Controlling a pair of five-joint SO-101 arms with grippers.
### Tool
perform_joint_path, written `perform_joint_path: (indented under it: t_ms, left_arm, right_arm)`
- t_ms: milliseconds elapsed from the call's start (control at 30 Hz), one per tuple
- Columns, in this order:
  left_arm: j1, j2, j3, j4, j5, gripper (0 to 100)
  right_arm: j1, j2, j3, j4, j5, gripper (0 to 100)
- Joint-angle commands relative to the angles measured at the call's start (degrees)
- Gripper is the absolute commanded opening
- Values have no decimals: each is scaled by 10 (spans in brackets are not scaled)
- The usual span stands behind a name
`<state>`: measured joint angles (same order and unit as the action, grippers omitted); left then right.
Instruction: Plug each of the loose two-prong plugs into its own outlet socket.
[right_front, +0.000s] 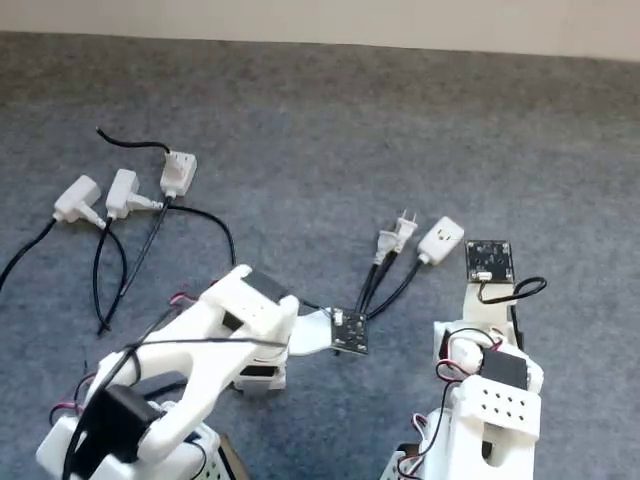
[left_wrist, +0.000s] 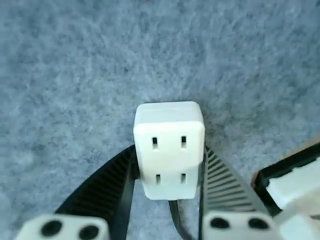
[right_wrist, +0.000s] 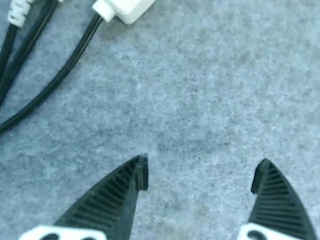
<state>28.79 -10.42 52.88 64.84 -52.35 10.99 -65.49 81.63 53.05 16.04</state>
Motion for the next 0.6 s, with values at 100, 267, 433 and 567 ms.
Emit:
perform_joint_path:
  t_ms: [100, 267, 433, 567]
  left_arm:
    - [12, -10, 1, 15, 28, 136]
    - [12, -10, -94, 144, 22, 148]
    - [12, -10, -209, 265, 22, 147]
    - [12, -4, -262, 317, 23, 147]
  right_arm:
    - [6, -7, -9, -9, 4, 324]
    - [-13, -7, -7, -9, 4, 324]
    - [-15, -7, -7, -9, 4, 324]
    - [-15, -7, -7, -9, 4, 324]
